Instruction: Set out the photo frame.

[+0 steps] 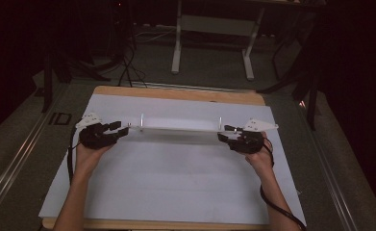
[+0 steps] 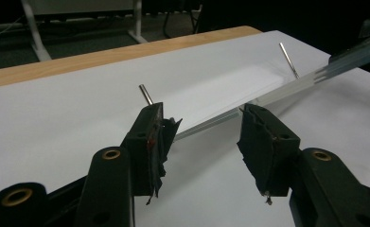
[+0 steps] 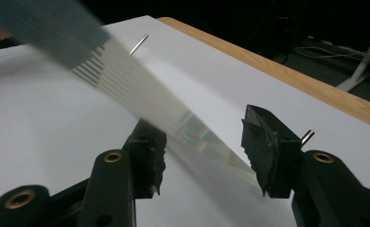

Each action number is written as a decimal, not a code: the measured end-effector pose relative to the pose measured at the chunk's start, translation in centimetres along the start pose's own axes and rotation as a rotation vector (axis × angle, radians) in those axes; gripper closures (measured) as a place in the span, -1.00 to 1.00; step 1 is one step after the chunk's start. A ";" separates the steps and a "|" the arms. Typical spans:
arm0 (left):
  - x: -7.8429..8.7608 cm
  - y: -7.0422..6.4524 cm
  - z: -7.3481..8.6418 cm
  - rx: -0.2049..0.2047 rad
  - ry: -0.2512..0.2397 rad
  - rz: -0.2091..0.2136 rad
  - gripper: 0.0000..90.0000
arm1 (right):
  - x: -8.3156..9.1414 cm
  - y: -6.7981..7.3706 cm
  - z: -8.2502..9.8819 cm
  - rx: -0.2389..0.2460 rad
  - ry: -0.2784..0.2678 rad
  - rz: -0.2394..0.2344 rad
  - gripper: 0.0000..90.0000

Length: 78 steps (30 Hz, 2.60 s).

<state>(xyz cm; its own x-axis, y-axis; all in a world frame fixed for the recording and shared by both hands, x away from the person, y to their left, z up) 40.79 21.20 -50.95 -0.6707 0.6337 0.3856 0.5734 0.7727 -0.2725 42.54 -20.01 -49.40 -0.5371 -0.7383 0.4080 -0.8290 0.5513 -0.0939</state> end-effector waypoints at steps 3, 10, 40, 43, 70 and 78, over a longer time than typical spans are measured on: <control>0.0 0.0 -0.1 -0.001 -0.003 0.001 0.13 | -0.1 -0.1 -0.1 -0.004 -0.003 0.006 0.11; -0.2 -0.4 -0.3 -0.020 -0.008 -0.012 0.13 | -0.1 -0.3 -0.2 -0.008 -0.010 0.015 0.11; -3.6 -2.8 -1.9 -0.103 -0.025 0.019 -0.07 | -0.5 -1.0 -0.8 -0.045 -0.034 0.064 0.08; -3.9 -3.0 -2.2 -0.101 -0.037 0.011 -0.06 | -0.6 -1.1 -0.9 -0.047 -0.040 0.077 0.07; -6.6 -2.0 -1.8 -0.082 -0.063 -0.133 -0.03 | -3.1 -2.6 0.2 -0.006 0.008 0.275 0.07; -7.0 -1.9 -1.9 -0.069 -0.090 -0.151 -0.04 | -3.6 -2.8 0.2 -0.022 0.013 0.285 0.02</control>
<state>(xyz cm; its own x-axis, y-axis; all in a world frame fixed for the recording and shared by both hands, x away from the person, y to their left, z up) 45.27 15.27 -51.46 -0.7893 0.5135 0.3366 0.4915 0.8570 -0.1550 46.77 -19.04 -50.79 -0.7460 -0.5473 0.3793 -0.6412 0.7442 -0.1872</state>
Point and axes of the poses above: each handheld gripper's, and its own axes: x roughly backward along the jaws, z roughly out of its underside, y roughly to its left, the point moved 7 cm from there along -x, roughly forward along the jaws, and after that the axes turned 7 degrees about x, right-handed, at the moved point
